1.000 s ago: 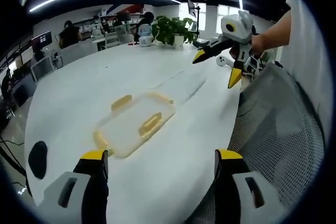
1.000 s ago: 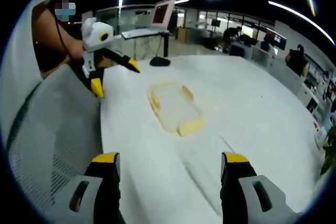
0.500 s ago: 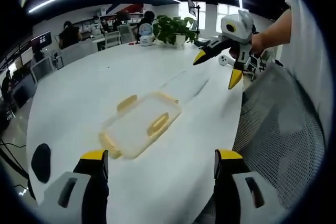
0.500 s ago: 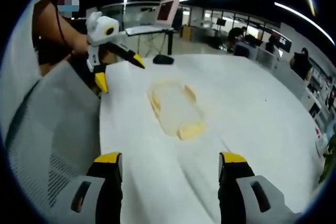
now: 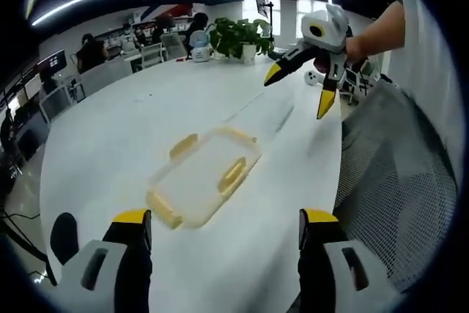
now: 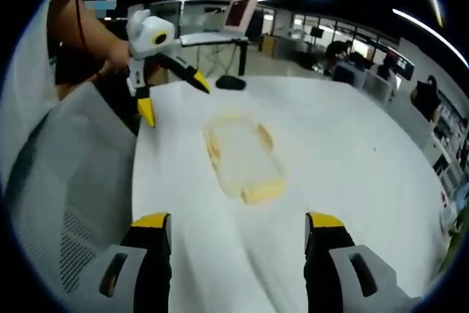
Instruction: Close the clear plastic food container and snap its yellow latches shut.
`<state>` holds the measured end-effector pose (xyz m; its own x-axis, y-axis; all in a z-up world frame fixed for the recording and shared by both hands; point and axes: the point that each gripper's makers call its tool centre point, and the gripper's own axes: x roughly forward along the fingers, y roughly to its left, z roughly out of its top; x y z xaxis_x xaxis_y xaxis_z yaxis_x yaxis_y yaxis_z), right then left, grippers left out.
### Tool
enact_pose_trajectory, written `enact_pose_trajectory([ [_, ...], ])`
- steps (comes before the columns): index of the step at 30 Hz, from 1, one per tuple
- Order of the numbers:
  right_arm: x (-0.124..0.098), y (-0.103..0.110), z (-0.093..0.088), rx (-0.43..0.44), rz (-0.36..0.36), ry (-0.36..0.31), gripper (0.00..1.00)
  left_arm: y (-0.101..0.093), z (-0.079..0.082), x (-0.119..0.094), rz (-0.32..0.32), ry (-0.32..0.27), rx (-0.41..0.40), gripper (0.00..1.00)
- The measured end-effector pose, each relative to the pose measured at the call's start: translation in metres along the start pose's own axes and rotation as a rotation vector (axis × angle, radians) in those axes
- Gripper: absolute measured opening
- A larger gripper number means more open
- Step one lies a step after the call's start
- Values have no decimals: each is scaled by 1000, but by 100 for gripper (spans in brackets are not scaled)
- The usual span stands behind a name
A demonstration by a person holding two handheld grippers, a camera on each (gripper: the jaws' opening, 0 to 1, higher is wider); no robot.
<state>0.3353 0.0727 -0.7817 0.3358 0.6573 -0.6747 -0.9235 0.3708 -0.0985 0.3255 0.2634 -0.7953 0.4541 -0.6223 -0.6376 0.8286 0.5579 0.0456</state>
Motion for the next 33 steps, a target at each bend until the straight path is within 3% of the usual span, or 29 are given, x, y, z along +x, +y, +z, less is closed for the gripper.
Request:
enact_pose_trajectory([
  [33,27,-18,18,-70,45,27,72,27,-16,10,-38,77,62,81],
])
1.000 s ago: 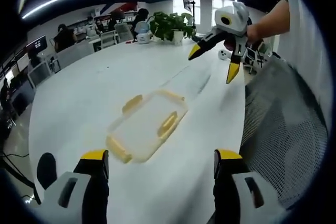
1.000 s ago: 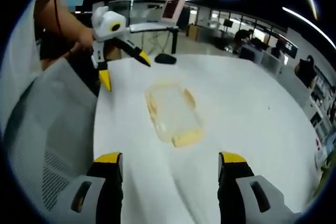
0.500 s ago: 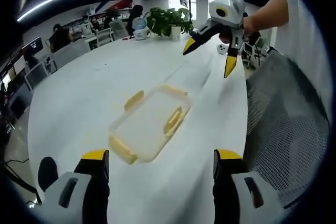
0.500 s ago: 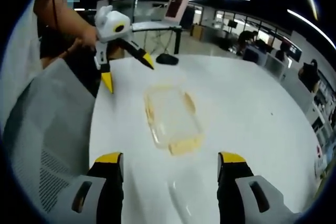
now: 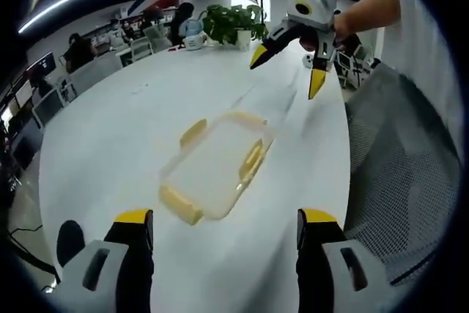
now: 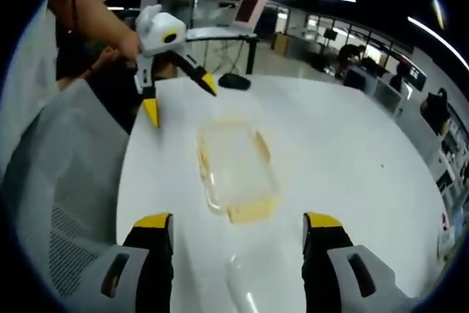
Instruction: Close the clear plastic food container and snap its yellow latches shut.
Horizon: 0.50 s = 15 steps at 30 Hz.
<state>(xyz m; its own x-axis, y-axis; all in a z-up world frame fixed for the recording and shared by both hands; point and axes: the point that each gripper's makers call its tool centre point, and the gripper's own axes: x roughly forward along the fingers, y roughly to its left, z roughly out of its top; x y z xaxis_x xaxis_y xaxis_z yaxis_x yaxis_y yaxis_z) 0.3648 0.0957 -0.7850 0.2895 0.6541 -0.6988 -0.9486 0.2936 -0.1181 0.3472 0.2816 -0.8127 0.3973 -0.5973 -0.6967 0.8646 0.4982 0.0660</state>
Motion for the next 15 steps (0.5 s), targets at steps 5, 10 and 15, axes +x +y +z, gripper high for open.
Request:
enact_pose_trajectory([
  [5,4,-1,1,-13,10,8,71,4,0,1,-6,10,14,81],
  [10,9,-3,3,-25,21,17,71,9,0,1,-9,17,27,81],
  [15,16,-3,1,-44,35,33,71,12,-3,2,-17,32,44,80],
])
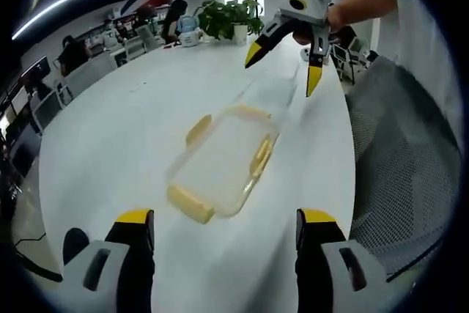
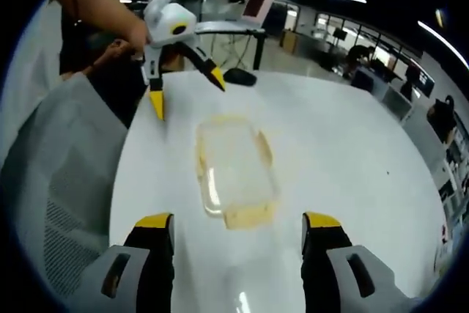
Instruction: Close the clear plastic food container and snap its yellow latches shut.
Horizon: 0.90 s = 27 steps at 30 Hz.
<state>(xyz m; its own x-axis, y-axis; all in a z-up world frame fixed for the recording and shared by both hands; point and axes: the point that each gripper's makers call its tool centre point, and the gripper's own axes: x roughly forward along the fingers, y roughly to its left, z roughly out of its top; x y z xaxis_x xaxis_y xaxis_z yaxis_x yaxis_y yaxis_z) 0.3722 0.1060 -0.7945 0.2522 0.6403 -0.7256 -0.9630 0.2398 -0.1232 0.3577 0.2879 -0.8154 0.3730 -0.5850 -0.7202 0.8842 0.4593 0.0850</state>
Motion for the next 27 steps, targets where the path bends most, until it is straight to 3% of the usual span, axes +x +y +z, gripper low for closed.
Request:
enact_pose_trajectory([
  [9,11,0,2,-15,28,12,70,4,1,6,-22,28,57,78],
  [12,14,-1,1,-62,33,32,70,7,1,7,-30,38,78,78],
  [27,29,-3,-5,-133,86,86,68,16,-2,14,-80,90,164,76],
])
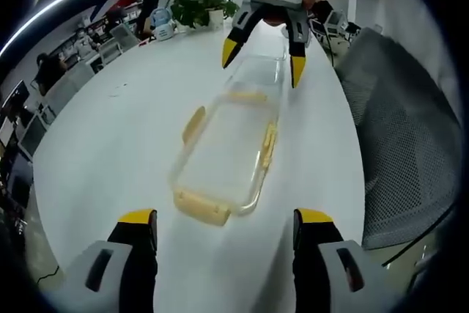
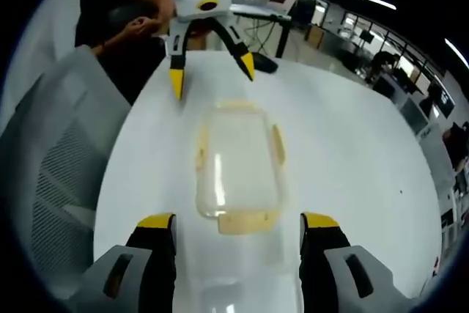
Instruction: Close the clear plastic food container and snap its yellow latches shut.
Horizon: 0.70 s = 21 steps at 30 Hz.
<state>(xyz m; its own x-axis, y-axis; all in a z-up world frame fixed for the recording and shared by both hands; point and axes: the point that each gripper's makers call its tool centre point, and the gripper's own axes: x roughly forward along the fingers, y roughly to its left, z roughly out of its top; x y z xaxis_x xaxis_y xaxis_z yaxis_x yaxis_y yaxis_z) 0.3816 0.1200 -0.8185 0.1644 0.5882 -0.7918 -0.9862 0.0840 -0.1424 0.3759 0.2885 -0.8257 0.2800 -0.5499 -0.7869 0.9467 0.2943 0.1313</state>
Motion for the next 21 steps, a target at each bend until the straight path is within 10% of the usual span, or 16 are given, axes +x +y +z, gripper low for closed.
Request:
enact_pose_trajectory([
  [21,18,-3,-8,-54,51,85,68,14,-6,10,-50,67,121,72],
])
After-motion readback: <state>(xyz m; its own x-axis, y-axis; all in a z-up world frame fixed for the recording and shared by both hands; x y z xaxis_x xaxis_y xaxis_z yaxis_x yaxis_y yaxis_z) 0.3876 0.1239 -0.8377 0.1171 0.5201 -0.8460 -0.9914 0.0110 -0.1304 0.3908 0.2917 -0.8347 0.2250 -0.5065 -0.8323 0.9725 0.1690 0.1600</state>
